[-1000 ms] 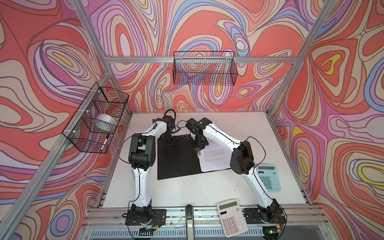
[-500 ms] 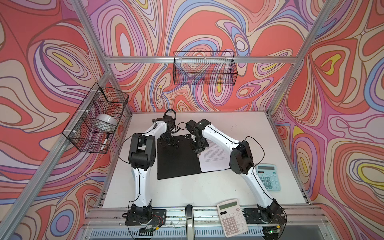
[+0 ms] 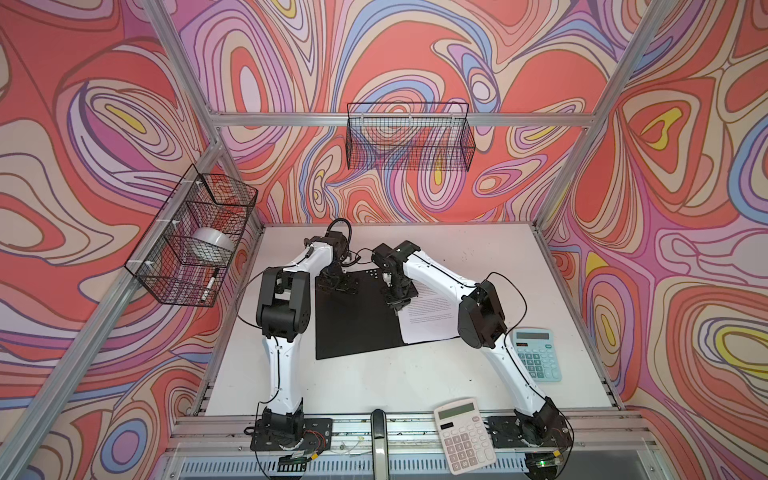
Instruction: Put the files into the folder
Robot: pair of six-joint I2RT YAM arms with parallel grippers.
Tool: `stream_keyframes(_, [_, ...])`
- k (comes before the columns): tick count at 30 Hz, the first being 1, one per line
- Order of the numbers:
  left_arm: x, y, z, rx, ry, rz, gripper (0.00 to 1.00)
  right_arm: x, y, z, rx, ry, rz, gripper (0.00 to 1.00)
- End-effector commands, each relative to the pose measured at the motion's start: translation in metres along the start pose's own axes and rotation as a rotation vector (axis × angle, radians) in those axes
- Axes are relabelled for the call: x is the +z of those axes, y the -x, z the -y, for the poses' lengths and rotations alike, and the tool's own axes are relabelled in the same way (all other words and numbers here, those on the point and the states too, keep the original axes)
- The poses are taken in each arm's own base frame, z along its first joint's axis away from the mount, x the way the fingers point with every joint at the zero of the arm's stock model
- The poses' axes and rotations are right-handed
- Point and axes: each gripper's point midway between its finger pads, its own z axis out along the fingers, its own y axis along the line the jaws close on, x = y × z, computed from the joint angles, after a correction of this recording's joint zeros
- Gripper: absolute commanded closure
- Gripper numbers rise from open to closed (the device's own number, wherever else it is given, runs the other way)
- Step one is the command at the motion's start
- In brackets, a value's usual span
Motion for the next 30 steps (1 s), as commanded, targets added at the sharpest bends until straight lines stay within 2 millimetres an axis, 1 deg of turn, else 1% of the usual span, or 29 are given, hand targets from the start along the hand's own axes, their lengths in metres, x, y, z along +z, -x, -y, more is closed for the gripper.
stream_keyframes(1, [-0.015,-0.003,0.0,0.009,-0.01,0.021,0.01,0.034,-0.004,0.019,0.009,-0.08,-0.058,0.94])
stream_keyframes(7, [-0.011,-0.008,-0.002,0.011,-0.009,0.007,0.02,0.037,-0.003,0.022,0.008,-0.103,-0.059,0.94])
stream_keyframes(16, [-0.01,-0.008,-0.002,0.009,-0.014,0.003,0.02,0.042,-0.001,0.024,0.007,-0.114,-0.058,0.94])
stream_keyframes(19, [-0.011,-0.008,-0.002,0.009,-0.02,0.005,0.01,0.029,0.007,0.023,0.015,-0.115,-0.006,0.93])
stream_keyframes(22, [-0.012,-0.007,0.0,0.008,-0.032,0.008,0.01,0.008,0.019,0.02,0.015,-0.1,0.066,0.91])
stream_keyframes(26, [-0.015,-0.005,0.002,0.01,-0.043,0.011,0.01,-0.015,0.026,0.015,0.017,-0.074,0.11,0.89])
stream_keyframes(28, [-0.017,-0.003,0.006,0.013,-0.067,0.013,0.01,-0.025,0.029,0.014,0.017,-0.065,0.132,0.88])
stream_keyframes(30, [-0.02,-0.002,0.016,0.018,-0.121,0.015,0.02,-0.038,0.033,0.013,0.029,-0.053,0.162,0.88])
